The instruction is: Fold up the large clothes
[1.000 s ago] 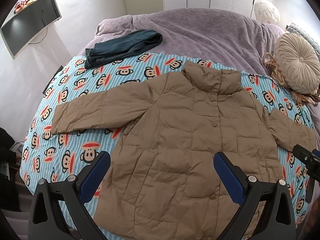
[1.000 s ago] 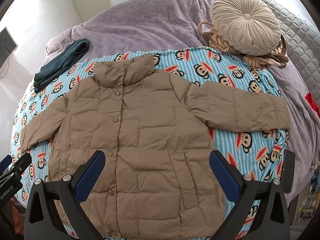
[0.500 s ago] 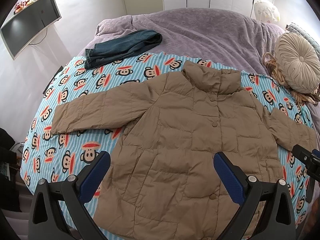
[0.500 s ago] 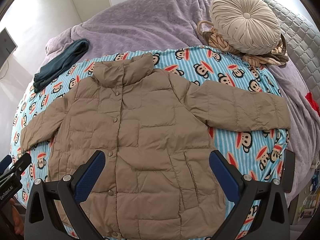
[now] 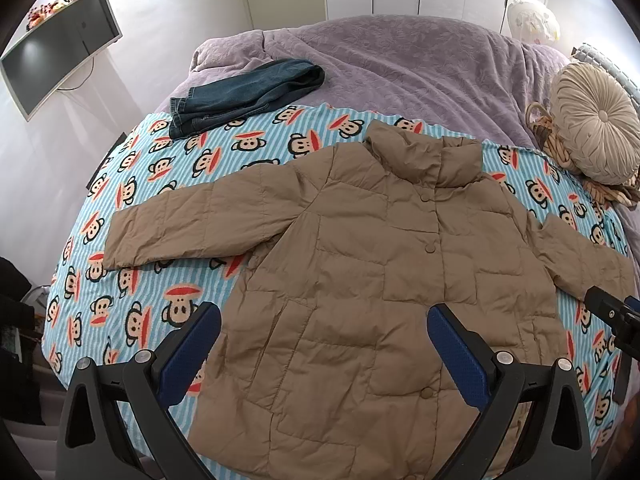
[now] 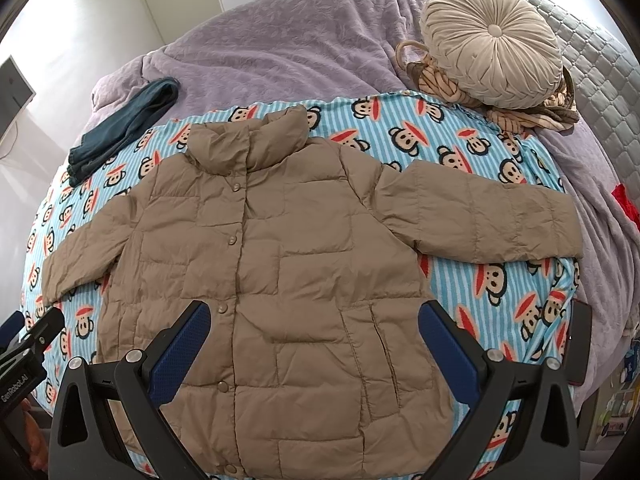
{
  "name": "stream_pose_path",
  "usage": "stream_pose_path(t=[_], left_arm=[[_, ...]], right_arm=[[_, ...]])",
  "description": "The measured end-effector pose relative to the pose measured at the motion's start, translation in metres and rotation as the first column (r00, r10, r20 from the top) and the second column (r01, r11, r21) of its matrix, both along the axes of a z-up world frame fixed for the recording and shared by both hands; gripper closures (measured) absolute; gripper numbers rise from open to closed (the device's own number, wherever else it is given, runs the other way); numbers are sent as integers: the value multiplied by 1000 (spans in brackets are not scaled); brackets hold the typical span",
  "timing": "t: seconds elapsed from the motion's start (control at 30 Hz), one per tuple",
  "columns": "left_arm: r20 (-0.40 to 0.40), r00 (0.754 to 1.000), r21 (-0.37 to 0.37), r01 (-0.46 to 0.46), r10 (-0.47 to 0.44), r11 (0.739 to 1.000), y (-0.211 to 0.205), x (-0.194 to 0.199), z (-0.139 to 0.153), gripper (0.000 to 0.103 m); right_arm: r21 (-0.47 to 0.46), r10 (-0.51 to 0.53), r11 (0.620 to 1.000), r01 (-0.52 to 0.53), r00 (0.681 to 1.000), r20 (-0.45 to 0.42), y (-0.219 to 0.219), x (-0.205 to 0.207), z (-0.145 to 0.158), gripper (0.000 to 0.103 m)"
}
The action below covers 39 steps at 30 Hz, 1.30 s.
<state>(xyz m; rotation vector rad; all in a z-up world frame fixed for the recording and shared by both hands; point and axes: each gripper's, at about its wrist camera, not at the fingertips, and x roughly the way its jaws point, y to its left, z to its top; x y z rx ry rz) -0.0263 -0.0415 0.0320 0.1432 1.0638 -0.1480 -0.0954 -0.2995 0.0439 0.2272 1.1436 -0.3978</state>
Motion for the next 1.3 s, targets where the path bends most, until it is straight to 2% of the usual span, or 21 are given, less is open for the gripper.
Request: stream_pose_path(t=[0.87,1.03,1.2,1.3], left_arm=[[-25,1000,8,1,-1,1000,1,-1,-4,0],[-37,999,9,-35,35,999,7,-1,-8,0],[-84,994,-58,-69,64,996,27,-1,-16,0],[-99,990,-146,-111,97,983,58,3,-22,0]], right_arm=[[22,-7,1000,7,1000,-2,-3,-2,-8,0],[94,18,995,-19,1000,4,-3,0,-11,0],[145,97,985,-96,995,4,17,7,-20,0],[180,131,975,-130,991,7,28,12,-27,0]])
